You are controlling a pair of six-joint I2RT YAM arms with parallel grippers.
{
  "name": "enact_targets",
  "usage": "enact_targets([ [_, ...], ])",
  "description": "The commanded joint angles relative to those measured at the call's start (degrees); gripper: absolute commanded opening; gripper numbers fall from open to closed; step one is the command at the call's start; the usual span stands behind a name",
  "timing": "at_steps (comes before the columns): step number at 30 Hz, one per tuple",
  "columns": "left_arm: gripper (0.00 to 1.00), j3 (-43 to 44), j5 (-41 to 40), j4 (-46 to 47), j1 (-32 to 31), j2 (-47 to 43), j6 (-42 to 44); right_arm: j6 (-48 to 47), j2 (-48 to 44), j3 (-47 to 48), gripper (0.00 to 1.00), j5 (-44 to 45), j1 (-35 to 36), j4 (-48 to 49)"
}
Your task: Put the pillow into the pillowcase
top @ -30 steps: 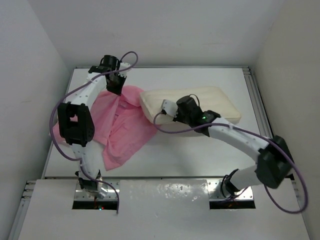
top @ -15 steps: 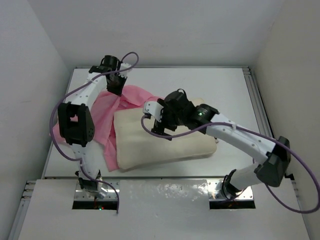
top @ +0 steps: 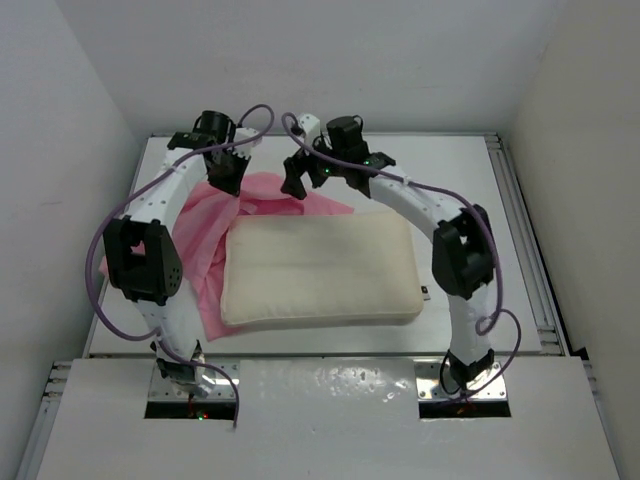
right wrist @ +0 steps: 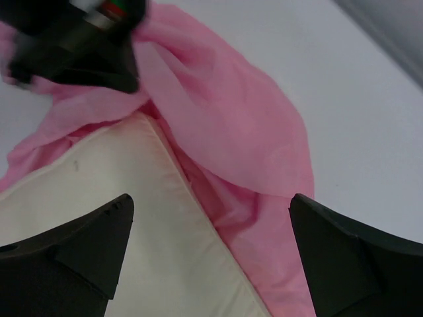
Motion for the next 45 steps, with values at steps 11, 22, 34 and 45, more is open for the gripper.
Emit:
enact_targets([
  [11, 0.0, -1.54, 4.09, -2.32, 0.67, -3.25, 1.4, 4.65, 16.16, -0.37, 0.99, -16.2, 2.32, 2.09],
  [22, 0.0, 0.13, 5.67, -4.42, 1.2, -3.69, 2.53, 24.18, 15.56, -3.34, 0.0, -17.16, -1.36, 7.92],
  [34, 0.0, -0.75, 9.54, -5.57, -0.64, -4.84, 6.49, 59.4, 4.29, -26.83, 0.0, 11.47, -8.58, 49.2],
  [45, 0.0, 5.22, 8.76, -5.92, -2.41, -3.87, 6.67, 60.99, 2.29, -27.44, 0.0, 3.25, -9.72, 54.41],
])
